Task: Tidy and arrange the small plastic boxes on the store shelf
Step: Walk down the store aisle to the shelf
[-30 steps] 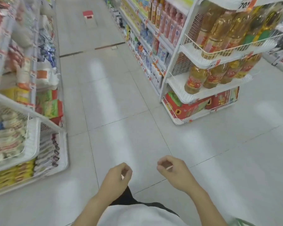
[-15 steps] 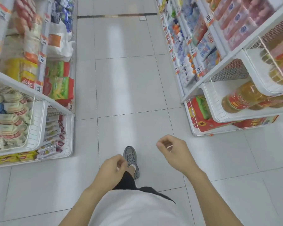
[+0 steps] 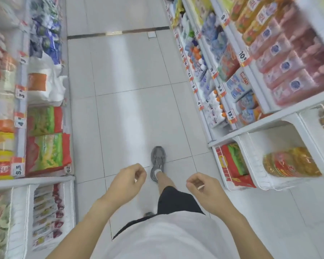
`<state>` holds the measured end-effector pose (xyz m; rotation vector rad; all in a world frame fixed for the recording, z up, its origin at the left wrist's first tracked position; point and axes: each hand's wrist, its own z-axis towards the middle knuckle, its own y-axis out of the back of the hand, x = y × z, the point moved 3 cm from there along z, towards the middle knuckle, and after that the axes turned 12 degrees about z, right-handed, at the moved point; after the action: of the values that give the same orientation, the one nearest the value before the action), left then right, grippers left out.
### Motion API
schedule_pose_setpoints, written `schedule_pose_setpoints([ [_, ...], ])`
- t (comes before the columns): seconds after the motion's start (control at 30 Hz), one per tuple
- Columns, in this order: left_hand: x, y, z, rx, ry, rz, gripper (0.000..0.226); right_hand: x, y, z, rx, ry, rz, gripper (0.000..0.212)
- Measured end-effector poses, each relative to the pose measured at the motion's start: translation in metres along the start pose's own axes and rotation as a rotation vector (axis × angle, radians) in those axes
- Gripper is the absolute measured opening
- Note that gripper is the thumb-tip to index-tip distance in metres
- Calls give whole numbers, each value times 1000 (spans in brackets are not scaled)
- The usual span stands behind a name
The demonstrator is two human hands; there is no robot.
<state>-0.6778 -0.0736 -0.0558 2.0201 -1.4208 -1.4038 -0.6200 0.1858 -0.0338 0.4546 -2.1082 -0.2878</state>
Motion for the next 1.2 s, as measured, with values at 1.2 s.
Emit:
schedule_pose_setpoints([
  [1.2,-36,678,896,-144,-103,62,16,628,205,911,-96,198,103,11],
])
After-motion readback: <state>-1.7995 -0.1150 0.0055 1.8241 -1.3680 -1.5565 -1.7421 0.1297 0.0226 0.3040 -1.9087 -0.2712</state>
